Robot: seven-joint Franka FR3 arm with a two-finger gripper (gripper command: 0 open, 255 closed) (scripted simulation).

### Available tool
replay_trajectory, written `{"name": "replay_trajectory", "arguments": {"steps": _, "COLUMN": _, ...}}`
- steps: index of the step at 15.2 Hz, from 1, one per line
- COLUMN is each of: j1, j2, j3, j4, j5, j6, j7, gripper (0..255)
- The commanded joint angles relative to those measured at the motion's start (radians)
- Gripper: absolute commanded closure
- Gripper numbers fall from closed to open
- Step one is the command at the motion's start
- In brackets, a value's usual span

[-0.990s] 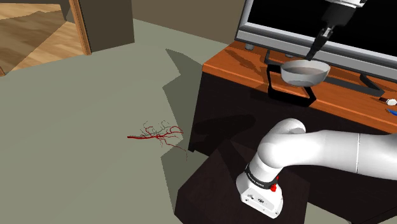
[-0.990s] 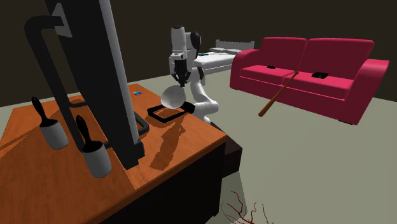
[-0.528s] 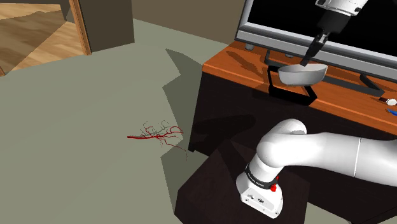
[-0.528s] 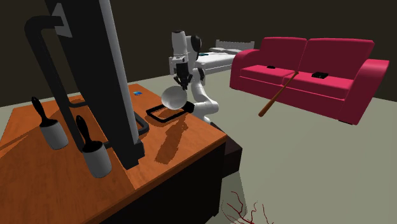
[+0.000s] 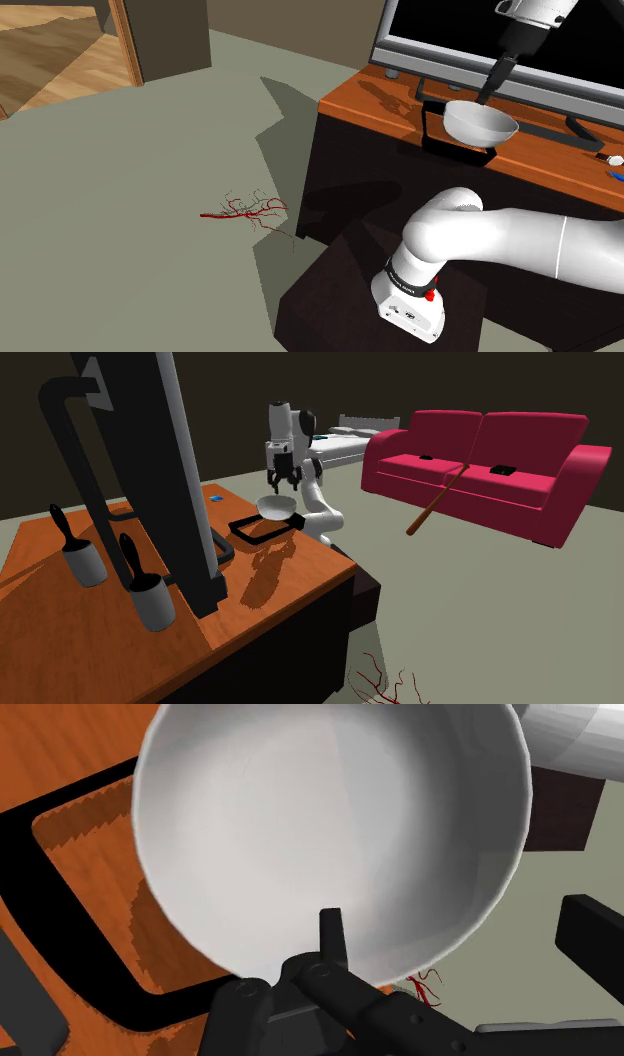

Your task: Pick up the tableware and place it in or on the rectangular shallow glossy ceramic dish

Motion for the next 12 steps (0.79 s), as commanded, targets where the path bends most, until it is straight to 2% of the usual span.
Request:
{"name": "replay_trajectory", "arguments": {"steps": 1, "j1": 0.000, "j2": 0.000, "j3": 0.000, "j4": -0.001, "j5": -0.002, "j6": 0.001, "j7": 0.000, "gripper": 0}}
{"name": "replay_trajectory", "arguments": {"steps": 2, "j1": 0.000, "j2": 0.005, "j3": 0.004, "j4": 0.008, "j5": 0.003, "j6": -0.004, "j7": 0.002, "gripper": 0}}
{"name": "replay_trajectory", "arguments": {"steps": 6, "j1": 0.019, "j2": 0.113, "j3": 0.015, "j4": 0.210, "j5": 0.019, "j6": -0.099, "j7": -0.022, "gripper": 0}}
{"name": "replay_trajectory", "arguments": {"steps": 12, "j1": 0.019, "j2": 0.113, "j3": 0.015, "j4": 0.210, "j5": 0.019, "j6": -0.099, "j7": -0.022, "gripper": 0}}
